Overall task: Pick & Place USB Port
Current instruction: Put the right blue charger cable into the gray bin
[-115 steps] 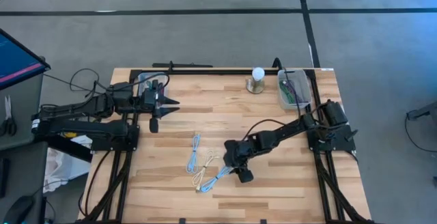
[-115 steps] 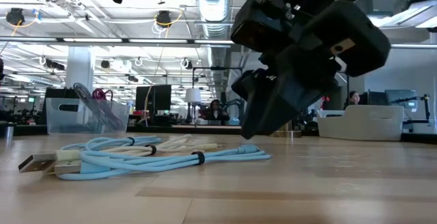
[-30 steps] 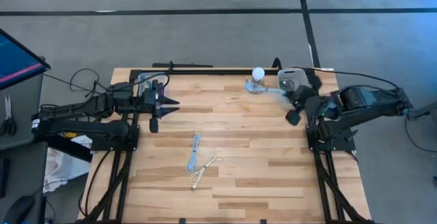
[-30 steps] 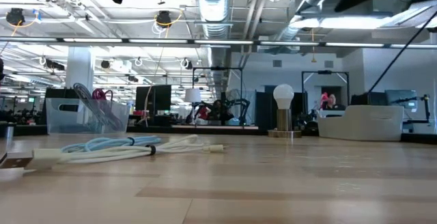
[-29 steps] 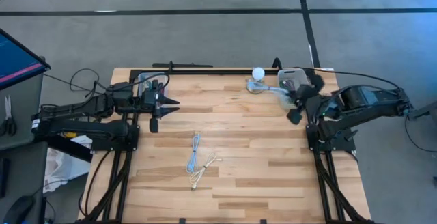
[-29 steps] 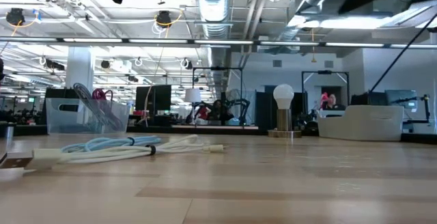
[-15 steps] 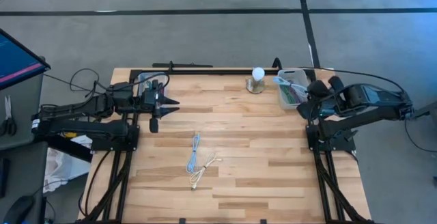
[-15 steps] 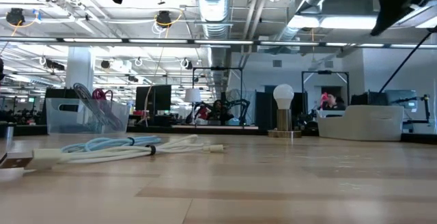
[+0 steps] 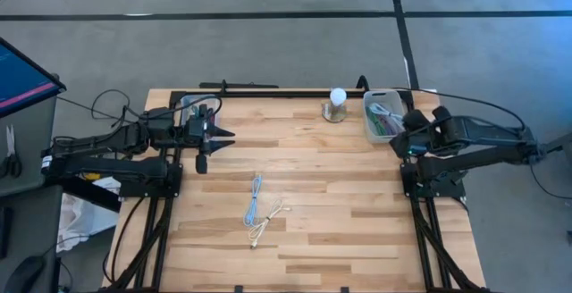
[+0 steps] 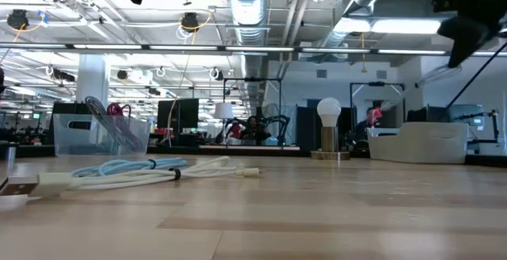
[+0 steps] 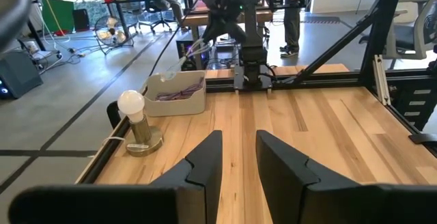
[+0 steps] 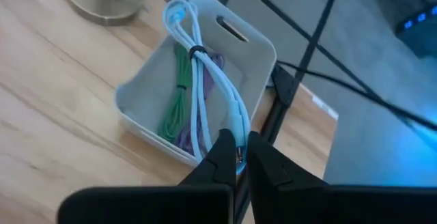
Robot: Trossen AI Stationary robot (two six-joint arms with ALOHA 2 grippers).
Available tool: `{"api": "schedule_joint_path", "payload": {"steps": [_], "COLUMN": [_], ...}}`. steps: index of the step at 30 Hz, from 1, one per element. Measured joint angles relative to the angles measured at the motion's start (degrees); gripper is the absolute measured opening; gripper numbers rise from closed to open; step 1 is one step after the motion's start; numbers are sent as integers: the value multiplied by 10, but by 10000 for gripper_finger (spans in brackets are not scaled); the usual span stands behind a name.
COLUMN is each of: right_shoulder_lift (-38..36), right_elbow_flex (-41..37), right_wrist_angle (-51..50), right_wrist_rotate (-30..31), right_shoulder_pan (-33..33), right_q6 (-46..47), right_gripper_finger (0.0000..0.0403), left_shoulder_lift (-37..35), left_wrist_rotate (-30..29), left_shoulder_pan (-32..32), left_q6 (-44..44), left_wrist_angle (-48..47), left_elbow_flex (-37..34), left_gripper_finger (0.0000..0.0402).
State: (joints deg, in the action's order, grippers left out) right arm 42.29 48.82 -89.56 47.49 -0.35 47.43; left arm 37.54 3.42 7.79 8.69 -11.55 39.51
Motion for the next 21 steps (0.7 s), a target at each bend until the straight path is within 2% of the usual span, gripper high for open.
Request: {"api": "schedule_joint_path", "payload": {"steps": [8, 21], "right_shoulder_lift": [-37, -37], "right_elbow_flex": [-52, -53], "right_wrist_angle": [11, 19], "right_wrist_rotate": [-33, -61], "right_shoulder_pan": [-16, -50], "right_q6": [24, 17], "right_gripper_finger": [2, 2], "left_shoulder_lift": [0, 0], "left_wrist_rotate": [0, 0], "left_shoulder_pan": [0, 0], "left_q6": [0, 0], "left_wrist_angle": [0, 0], "left_elbow_flex": [0, 0], "left_gripper_finger": [90, 90]}}
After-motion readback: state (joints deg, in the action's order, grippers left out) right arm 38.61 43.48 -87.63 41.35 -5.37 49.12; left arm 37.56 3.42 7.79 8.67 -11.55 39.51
